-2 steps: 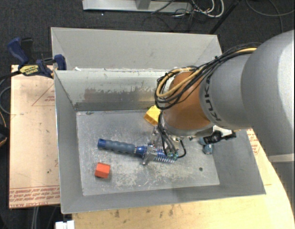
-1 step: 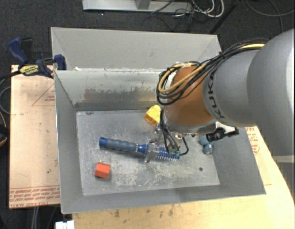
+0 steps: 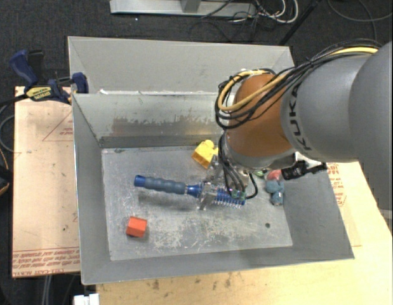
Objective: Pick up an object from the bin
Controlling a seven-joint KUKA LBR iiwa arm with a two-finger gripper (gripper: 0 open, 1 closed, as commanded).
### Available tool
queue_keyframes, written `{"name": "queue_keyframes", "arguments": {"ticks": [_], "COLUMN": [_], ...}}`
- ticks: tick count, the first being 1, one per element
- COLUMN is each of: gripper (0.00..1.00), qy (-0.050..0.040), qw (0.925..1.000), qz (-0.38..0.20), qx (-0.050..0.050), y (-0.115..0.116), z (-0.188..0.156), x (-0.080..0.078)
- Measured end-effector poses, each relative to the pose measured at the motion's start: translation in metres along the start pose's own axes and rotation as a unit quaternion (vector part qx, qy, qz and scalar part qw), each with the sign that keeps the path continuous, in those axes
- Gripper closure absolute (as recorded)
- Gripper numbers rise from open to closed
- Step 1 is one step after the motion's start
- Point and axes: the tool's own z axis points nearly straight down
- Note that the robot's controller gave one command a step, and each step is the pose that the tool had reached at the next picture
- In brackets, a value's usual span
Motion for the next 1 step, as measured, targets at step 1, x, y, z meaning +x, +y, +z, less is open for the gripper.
{"name": "queue_keyframes", "arguments": {"ticks": [1], "gripper": [1.0], "qy": [-0.0003], "qw": [1.0], "qz": [-0.001], "qx": [0.0], "y": [0.0007], "z": [-0.0421], "x": [-0.0008]}}
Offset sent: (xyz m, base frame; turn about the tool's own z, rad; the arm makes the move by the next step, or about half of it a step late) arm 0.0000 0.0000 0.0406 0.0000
